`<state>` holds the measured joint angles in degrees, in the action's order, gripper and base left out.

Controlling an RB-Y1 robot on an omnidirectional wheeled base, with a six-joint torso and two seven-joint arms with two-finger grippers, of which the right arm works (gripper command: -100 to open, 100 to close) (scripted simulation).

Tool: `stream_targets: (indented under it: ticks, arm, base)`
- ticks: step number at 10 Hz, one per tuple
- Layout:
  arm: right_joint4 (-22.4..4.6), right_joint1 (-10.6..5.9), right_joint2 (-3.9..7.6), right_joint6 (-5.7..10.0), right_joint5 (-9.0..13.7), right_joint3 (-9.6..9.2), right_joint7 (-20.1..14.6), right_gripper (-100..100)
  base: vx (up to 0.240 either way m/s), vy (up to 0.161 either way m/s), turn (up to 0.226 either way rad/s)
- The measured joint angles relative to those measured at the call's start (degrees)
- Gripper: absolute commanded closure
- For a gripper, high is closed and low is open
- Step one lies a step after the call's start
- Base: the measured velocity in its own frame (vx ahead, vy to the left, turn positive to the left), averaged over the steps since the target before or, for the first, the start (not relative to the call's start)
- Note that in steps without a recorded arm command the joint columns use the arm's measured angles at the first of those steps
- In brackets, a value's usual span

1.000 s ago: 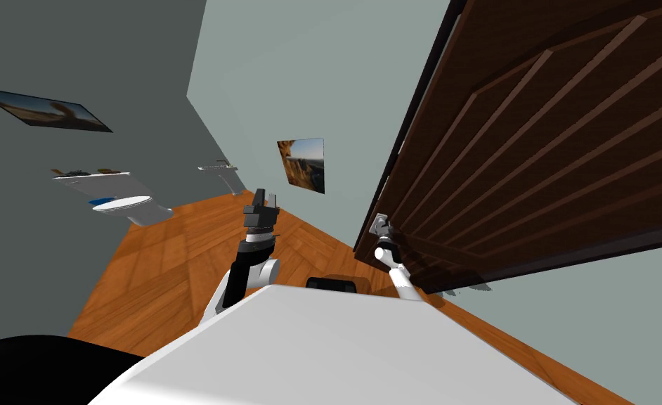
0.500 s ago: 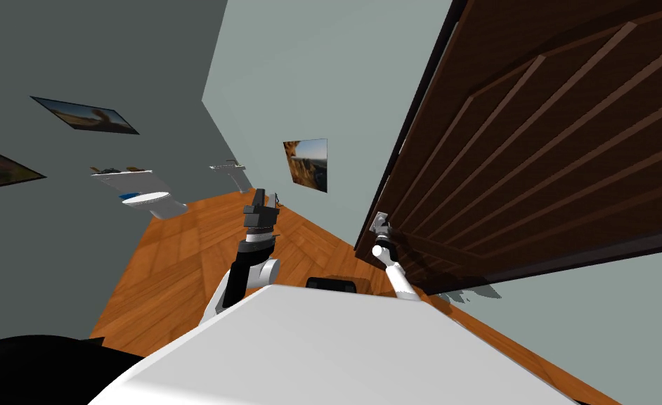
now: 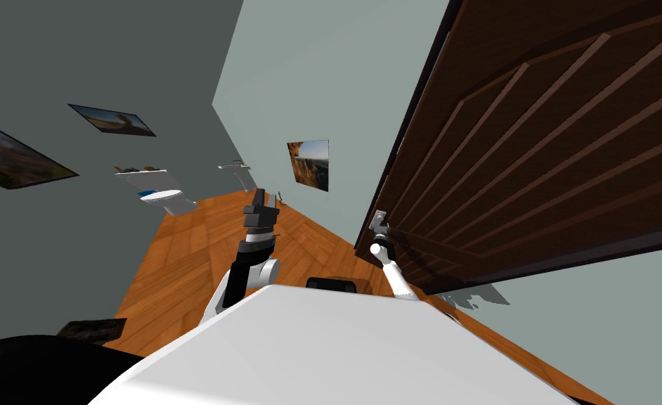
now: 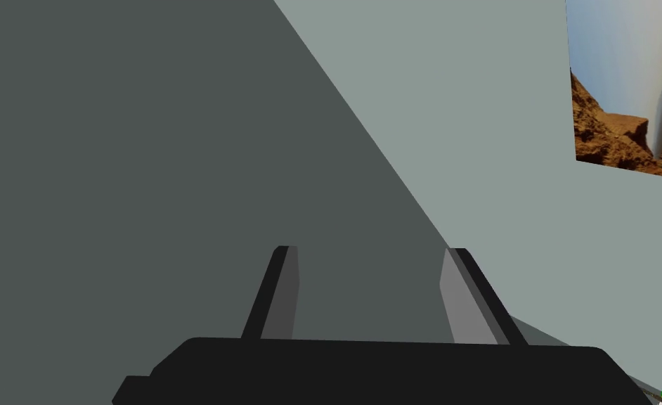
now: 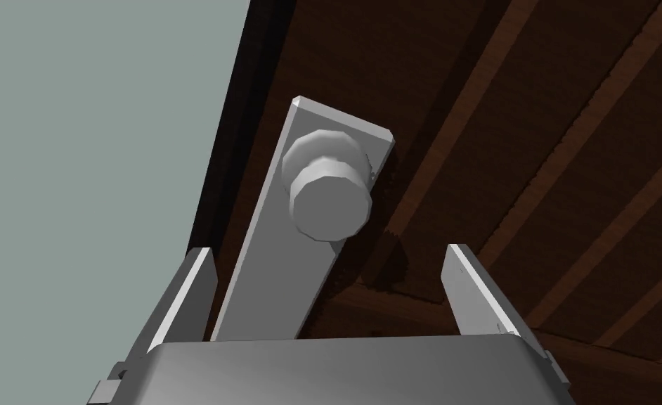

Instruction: Pull the door open

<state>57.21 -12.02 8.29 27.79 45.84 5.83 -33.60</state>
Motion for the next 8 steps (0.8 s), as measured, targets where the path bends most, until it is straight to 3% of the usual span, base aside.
stream_targets:
  ticks: [6,8]
  arm:
    - [-1.23,-1.73,-1.28,1.29,7.26,-1.05,-8.23,-100]
    - [-1.28,-1.93,-1.51,1.46,8.60,-1.21,-9.76,-100]
  base:
    - [-0.098,-0.026,0.063]
    - [0.021,-0.013,0.063]
